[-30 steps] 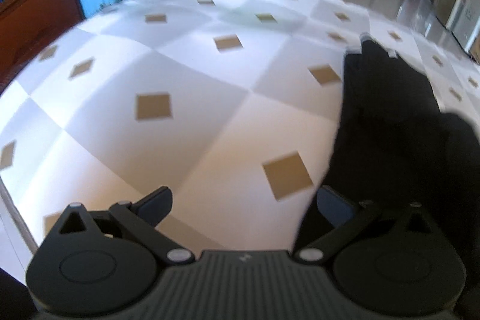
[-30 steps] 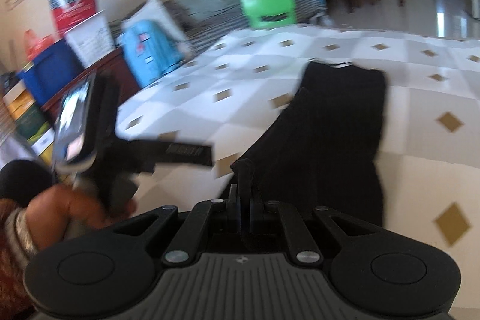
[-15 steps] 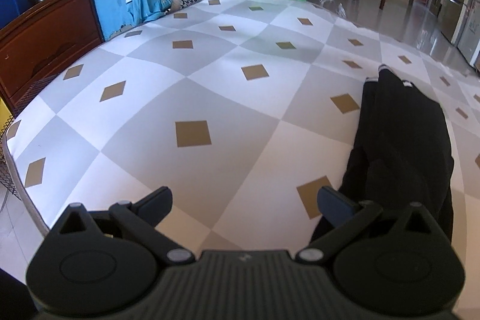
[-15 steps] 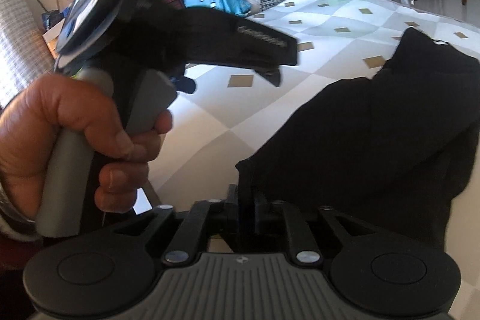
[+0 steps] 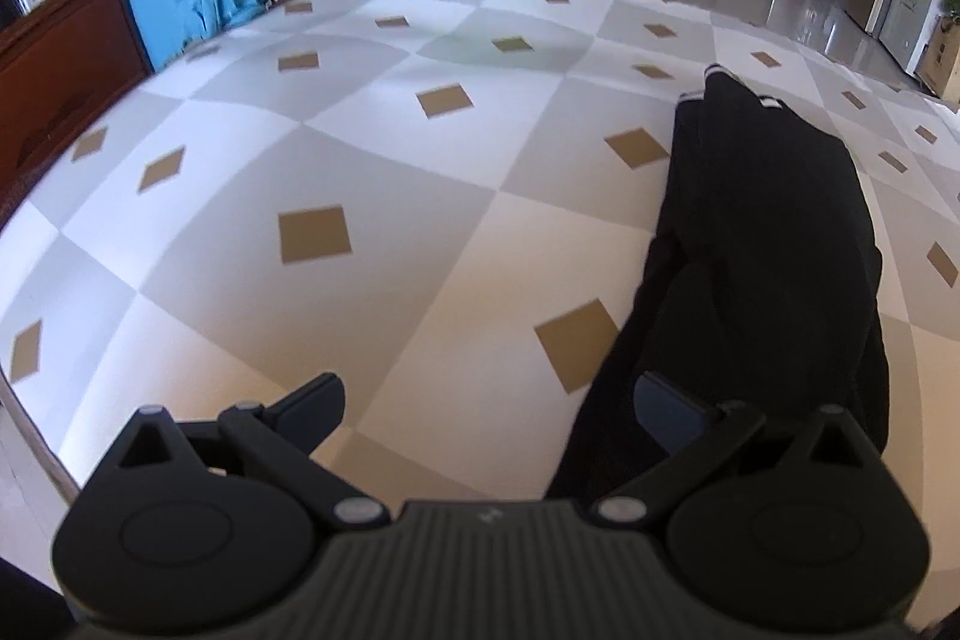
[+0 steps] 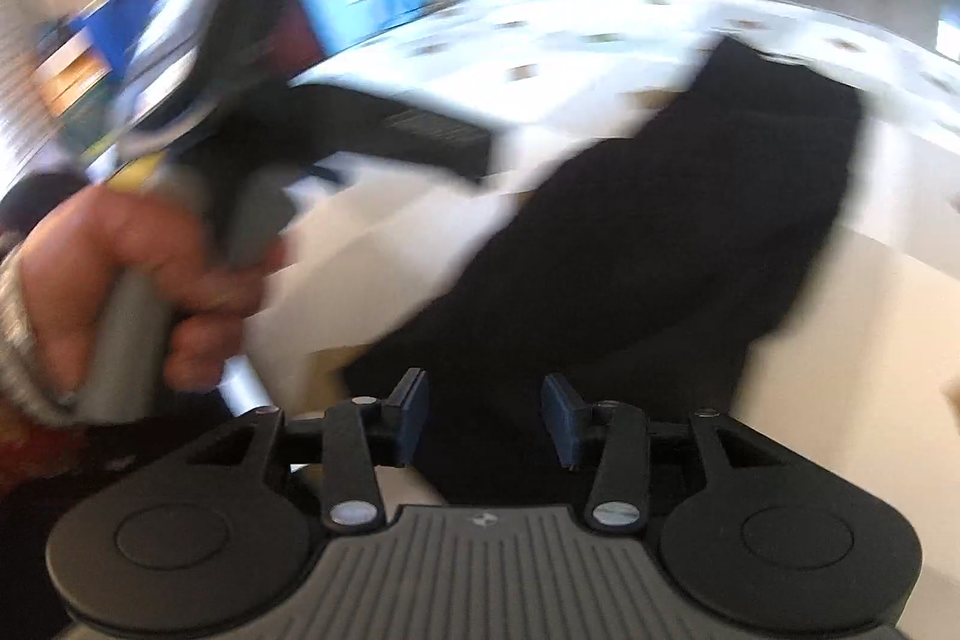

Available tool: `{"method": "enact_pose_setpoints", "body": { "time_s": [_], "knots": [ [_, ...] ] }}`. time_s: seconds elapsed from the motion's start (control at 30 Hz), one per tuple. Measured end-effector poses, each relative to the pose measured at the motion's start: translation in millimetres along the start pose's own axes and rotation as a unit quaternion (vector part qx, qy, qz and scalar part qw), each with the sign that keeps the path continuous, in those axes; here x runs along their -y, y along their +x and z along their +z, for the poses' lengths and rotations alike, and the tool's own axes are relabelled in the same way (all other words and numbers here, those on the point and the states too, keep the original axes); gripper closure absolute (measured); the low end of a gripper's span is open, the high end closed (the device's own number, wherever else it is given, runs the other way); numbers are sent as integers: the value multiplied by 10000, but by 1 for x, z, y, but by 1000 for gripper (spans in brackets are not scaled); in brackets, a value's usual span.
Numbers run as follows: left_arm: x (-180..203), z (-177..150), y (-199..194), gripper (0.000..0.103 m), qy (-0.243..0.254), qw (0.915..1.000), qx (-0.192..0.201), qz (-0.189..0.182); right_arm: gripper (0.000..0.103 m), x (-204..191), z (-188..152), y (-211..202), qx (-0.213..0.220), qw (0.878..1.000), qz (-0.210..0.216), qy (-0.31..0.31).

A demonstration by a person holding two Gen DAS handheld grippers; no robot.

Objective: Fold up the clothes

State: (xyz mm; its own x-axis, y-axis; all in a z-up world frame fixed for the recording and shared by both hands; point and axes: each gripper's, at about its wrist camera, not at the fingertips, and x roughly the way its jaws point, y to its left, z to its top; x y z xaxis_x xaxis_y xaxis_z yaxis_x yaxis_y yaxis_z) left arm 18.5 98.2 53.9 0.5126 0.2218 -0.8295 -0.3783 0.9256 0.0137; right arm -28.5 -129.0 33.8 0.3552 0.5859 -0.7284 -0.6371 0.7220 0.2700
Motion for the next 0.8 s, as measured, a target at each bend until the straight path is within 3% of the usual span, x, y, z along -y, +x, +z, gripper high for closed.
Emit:
{"method": "enact_pose_setpoints", "body": {
  "time_s": [0.13,0.3,0.5,0.8],
  "knots": [
    [8,-3,4,0,28,10000,-67,-5,61,34,-7,-1,23,9953,-561,789],
    [21,-10,11,0,242,9996,-134,97,61,47,-13,4,-36,9920,-569,1126],
    [23,-18,24,0,342,9986,-260,297,61,34,-15,6,-324,9922,-751,938],
    [20,-24,41,0,377,9963,-387,672,71,-2,-33,10,-604,9877,-1423,-232]
  ]
}}
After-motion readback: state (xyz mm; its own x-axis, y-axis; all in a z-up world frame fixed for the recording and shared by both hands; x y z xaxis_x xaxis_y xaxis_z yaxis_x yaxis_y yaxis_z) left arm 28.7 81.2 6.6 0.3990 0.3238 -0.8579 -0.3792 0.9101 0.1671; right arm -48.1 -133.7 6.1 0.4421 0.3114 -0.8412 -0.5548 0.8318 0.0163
